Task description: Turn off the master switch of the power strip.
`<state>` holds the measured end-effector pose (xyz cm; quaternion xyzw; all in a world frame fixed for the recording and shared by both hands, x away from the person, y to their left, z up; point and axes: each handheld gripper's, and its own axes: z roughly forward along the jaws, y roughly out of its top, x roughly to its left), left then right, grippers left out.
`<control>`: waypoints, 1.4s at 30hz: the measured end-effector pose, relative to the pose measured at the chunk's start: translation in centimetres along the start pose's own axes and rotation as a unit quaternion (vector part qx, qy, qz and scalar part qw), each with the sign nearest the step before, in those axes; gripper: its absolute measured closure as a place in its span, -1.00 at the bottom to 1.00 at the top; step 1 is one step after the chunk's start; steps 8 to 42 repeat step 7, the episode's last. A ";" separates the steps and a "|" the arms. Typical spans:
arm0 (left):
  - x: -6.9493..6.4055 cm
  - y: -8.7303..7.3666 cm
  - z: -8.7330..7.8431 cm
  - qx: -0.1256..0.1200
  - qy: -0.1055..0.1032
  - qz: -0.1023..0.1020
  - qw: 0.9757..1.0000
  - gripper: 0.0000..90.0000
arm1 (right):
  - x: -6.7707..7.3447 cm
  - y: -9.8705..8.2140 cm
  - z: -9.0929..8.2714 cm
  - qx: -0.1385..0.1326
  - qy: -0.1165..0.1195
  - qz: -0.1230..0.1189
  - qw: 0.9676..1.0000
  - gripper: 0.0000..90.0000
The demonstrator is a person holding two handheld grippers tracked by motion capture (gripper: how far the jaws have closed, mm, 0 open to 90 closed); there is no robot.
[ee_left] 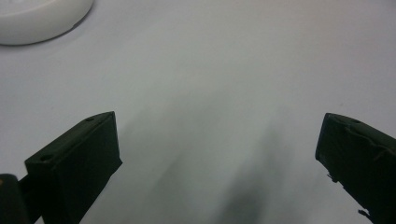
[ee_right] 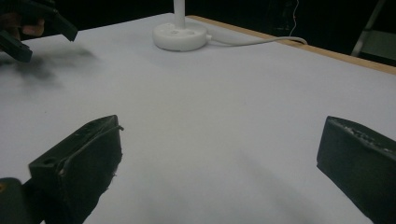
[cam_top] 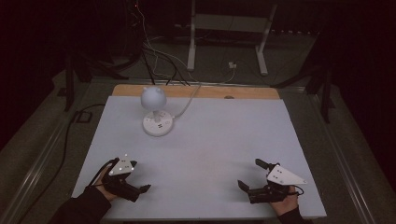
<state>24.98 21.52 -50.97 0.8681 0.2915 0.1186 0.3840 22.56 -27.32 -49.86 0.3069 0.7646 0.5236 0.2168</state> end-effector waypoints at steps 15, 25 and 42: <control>0.4 -0.5 0.4 -0.012 -0.004 -0.004 1.000 -0.99 | 0.0 0.0 0.0 0.000 0.001 -0.002 1.000 -0.99; 0.4 -0.5 0.4 -0.012 -0.004 -0.004 1.000 -0.99 | 0.0 0.0 0.0 0.000 0.001 -0.002 1.000 -0.99; 0.4 -0.5 0.4 -0.012 -0.004 -0.004 1.000 -0.99 | 0.0 0.0 0.0 0.000 0.001 -0.002 1.000 -0.99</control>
